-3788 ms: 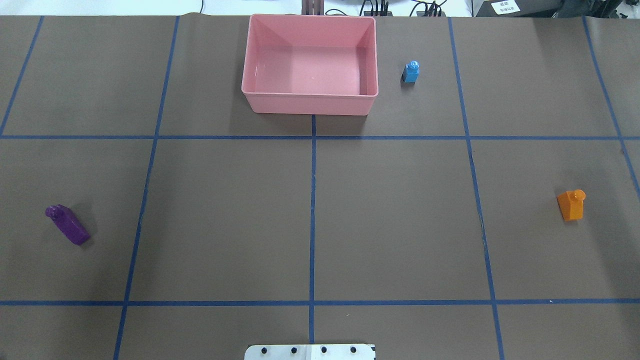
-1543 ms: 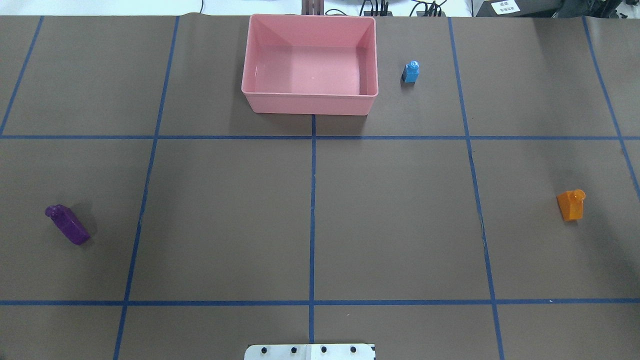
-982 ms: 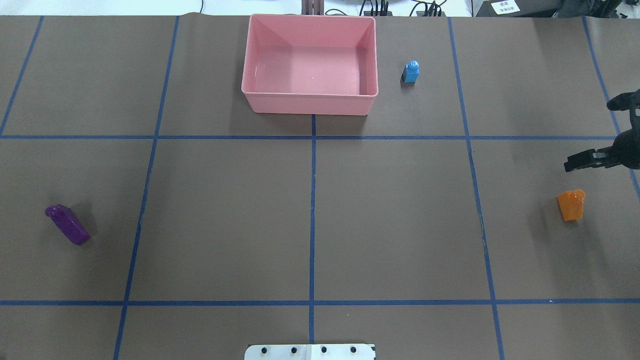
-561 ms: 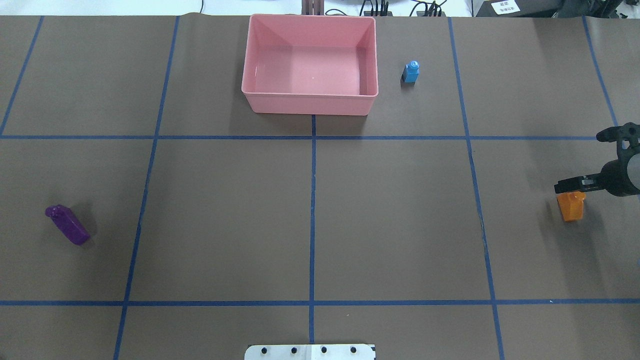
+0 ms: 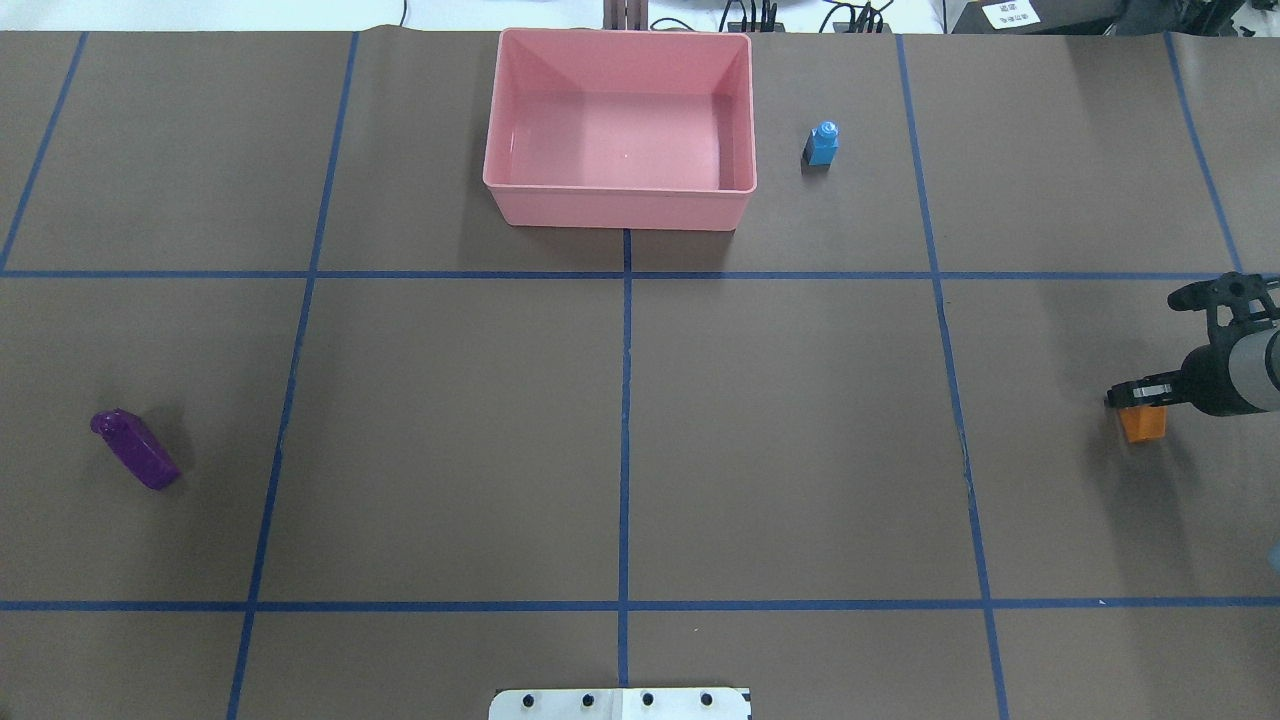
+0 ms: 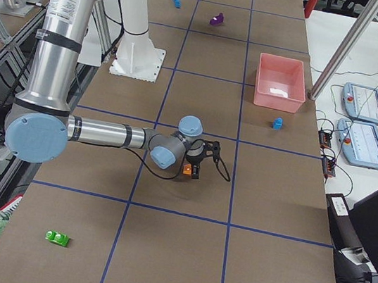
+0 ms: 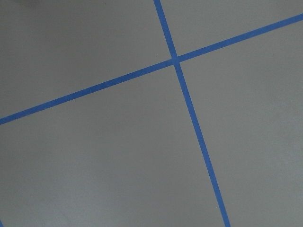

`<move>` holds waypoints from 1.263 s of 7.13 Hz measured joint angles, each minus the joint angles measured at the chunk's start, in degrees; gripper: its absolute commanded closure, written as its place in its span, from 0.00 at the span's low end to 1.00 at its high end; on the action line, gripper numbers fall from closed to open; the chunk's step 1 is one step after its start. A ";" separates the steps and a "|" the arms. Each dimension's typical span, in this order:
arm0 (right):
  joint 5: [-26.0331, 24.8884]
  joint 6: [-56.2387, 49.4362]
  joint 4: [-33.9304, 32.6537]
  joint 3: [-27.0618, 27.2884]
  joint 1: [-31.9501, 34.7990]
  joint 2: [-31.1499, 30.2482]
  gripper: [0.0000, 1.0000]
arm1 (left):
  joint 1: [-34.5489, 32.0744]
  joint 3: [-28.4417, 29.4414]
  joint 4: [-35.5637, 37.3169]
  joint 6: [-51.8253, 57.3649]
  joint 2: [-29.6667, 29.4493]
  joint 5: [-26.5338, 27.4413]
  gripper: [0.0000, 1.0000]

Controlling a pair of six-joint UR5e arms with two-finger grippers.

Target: Put all blocks into box

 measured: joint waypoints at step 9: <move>2.13 7.55 -27.89 -7.43 2.59 40.21 1.00 | 0.00 -0.13 -0.02 0.00 0.19 -0.17 0.00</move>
